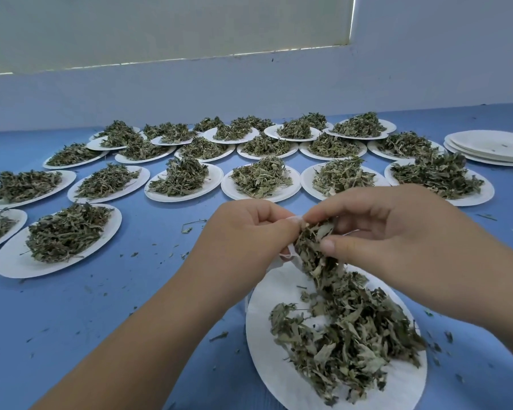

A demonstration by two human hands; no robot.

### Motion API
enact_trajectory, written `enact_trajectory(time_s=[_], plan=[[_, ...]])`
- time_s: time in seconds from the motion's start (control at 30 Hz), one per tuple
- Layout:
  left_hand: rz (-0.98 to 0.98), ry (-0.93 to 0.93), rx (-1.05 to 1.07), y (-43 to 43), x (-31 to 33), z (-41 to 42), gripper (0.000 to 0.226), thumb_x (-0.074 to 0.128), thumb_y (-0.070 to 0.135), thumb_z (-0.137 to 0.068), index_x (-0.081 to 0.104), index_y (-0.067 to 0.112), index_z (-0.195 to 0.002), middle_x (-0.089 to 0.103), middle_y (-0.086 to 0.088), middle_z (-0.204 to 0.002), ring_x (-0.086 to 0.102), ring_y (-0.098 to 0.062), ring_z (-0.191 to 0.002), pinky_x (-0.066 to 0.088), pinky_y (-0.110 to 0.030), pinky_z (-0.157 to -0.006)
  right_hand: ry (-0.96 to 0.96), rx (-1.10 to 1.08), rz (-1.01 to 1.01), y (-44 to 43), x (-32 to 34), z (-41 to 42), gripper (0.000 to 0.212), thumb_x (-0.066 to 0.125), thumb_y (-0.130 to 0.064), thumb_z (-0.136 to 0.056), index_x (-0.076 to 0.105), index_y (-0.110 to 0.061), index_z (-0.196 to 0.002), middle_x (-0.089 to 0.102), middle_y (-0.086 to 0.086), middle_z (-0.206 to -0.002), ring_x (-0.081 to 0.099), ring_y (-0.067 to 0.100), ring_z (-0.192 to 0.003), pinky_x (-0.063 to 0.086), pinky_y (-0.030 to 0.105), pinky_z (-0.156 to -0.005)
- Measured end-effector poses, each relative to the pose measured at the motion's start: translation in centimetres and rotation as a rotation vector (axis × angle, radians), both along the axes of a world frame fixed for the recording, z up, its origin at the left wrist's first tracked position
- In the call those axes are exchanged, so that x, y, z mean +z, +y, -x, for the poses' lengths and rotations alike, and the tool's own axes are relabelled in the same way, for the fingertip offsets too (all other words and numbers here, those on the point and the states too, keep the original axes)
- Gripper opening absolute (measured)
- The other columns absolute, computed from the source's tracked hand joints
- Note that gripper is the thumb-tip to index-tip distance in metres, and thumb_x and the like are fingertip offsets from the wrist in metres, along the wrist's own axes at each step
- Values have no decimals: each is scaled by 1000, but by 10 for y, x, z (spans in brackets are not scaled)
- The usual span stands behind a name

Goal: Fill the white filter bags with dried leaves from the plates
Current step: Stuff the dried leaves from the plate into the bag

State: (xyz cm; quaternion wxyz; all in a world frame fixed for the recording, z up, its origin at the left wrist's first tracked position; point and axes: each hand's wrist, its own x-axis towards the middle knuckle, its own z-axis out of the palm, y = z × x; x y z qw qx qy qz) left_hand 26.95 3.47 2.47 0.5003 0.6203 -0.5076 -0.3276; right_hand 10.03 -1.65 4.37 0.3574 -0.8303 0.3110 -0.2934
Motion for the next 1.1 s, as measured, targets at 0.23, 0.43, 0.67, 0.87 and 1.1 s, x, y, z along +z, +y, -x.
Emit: enact_trajectory(time_s=[0.23,0.43,0.67,0.87,1.1], plan=[[16,3,-17,0,-2,4,17,68,28,-81,71,21,-66,52,11,-44,39,-2,-34,30,-11,-38,-52,-146,126,-3,-11,-6,31,83,-18,-67,65,-37,-84,68,-14,-77,64,6,-64,56,27,-65],[14,13,-35,1,0,4,18,67,24,-85,71,19,-69,52,10,-45,37,-3,-34,30,-13,-39,-13,-189,191,-3,-11,-6,18,83,-27,-65,67,-35,-69,63,-15,-71,53,-2,-52,40,7,-53],[52,39,-70,3,2,7,16,68,24,-81,71,20,-66,51,8,-45,40,-2,-35,31,-8,-39,-78,-116,0,-18,-14,-5,30,83,-37,-53,66,-31,-77,61,-20,-75,49,1,-57,43,17,-56],[76,35,-90,3,0,11,14,69,17,-84,73,14,-71,49,9,-42,43,-1,-35,31,-7,-38,-31,-25,-144,-24,-16,-7,37,82,-36,-52,70,-32,-87,69,-9,-87,63,15,-74,56,38,-73],[56,26,-63,4,1,11,16,70,20,-83,72,16,-68,50,7,-43,40,-1,-33,30,-7,-38,-40,-168,16,-18,-18,-11,23,79,-33,-56,61,-28,-69,60,-10,-68,50,0,-50,39,10,-47]])
